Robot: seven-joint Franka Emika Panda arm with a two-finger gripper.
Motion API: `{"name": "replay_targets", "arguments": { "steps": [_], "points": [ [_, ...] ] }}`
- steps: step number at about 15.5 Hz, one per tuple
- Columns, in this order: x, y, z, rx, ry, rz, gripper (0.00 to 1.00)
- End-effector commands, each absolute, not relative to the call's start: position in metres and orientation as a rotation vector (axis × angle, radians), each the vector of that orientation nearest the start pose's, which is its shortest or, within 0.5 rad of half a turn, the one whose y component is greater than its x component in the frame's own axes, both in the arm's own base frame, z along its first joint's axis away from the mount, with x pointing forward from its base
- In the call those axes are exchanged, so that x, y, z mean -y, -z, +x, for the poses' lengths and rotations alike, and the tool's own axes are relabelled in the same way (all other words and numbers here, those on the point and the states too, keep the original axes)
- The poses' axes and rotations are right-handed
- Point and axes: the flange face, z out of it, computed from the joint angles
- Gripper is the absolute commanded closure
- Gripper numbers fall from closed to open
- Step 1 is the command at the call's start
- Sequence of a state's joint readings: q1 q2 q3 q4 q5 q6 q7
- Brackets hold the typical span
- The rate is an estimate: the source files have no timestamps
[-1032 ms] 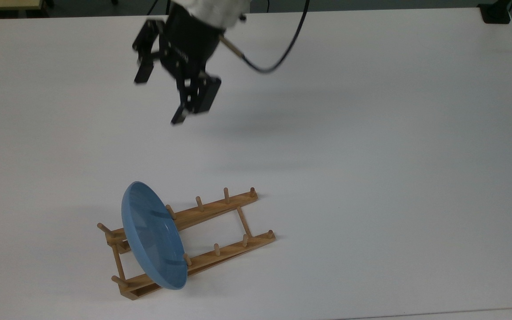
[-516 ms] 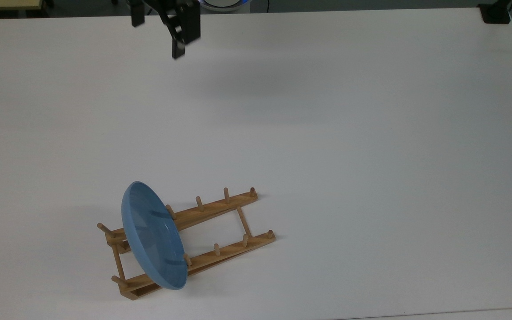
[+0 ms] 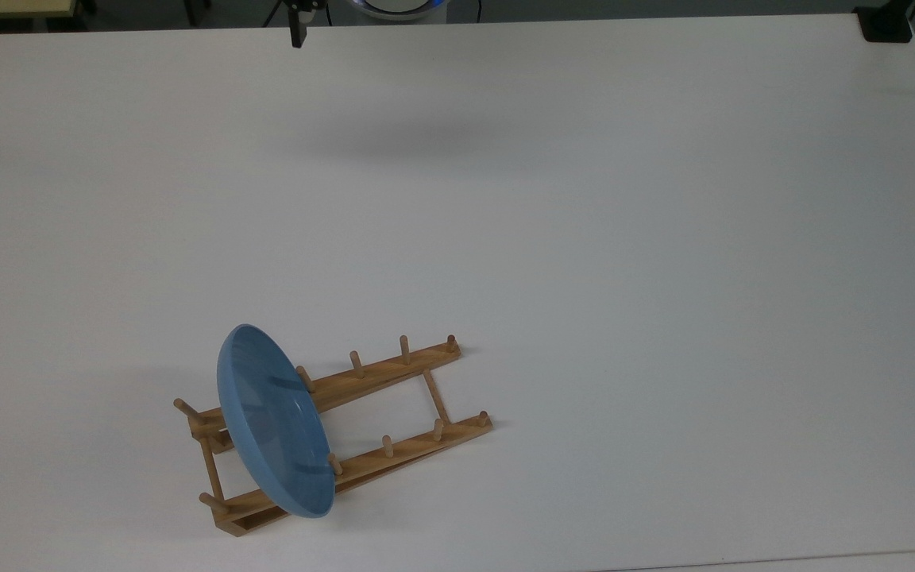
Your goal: Place plate in plate rack
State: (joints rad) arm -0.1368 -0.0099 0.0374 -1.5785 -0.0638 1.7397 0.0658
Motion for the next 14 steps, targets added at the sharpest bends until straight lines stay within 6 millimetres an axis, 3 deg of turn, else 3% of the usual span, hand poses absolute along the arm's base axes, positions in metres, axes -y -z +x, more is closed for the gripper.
{"name": "replay_targets", "arguments": {
  "steps": [1,3,6,11,14],
  "points": [
    [0.065,-0.636,0.553,0.007,0.194,-3.200,0.00],
    [0.073,-0.632,0.549,0.122,0.134,-3.198,0.00],
    [0.076,-0.634,0.549,0.115,0.153,-3.197,0.00],
    [0.075,-0.635,0.550,0.090,0.157,-3.193,0.00],
    [0.065,-0.633,0.554,-0.042,0.165,-3.183,0.00]
  ]
}}
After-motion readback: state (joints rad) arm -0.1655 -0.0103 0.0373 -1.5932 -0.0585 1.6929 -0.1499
